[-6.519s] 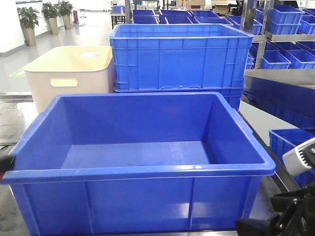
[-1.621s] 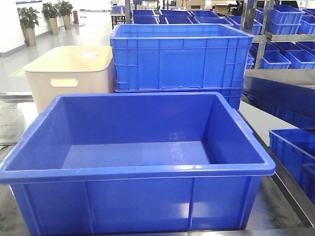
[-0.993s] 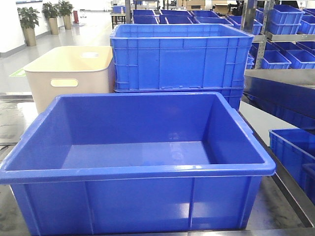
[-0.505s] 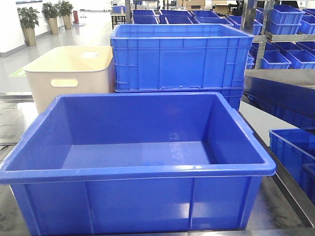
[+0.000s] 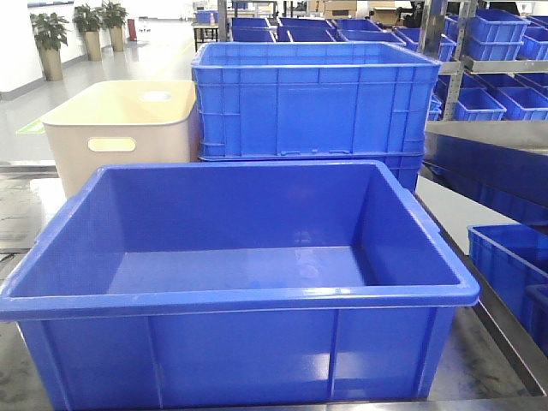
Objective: Pick red and yellow blocks into blue bin
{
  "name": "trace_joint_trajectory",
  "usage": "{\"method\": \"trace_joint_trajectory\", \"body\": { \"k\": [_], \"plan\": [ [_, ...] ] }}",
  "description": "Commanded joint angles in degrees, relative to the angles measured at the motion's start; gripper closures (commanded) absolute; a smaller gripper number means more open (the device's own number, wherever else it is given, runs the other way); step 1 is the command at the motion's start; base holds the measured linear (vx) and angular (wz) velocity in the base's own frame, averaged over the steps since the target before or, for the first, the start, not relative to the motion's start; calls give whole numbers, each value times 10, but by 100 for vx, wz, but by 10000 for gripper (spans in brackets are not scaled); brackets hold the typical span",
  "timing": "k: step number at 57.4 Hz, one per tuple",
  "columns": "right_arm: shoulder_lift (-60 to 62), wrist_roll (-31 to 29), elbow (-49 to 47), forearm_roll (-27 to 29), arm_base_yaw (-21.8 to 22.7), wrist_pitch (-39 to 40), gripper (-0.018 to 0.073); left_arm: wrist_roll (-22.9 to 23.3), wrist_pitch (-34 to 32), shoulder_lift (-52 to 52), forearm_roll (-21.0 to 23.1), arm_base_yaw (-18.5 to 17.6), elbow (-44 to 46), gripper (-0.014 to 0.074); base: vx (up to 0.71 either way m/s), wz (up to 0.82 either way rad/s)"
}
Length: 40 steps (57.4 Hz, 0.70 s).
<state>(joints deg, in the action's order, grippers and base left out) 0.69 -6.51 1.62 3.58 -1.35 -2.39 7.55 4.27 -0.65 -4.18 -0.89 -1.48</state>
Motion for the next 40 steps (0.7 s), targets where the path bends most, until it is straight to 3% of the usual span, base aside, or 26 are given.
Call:
{"method": "trace_joint_trajectory", "body": {
  "k": [1, 16, 28, 40],
  "plan": [
    [4, -7, 5, -1, 3, 48, 569, 1, -46, -9, 5, -1, 10, 597, 0, 0],
    [5, -3, 5, -2, 3, 46, 569, 1, -46, -9, 5, -1, 10, 597, 0, 0],
    [5, 100, 5, -81, 1, 56, 569, 1, -46, -9, 5, -1, 10, 597, 0, 0],
    [5, 83, 5, -86, 1, 59, 569, 1, -46, -9, 5, -1, 10, 597, 0, 0]
  ]
}}
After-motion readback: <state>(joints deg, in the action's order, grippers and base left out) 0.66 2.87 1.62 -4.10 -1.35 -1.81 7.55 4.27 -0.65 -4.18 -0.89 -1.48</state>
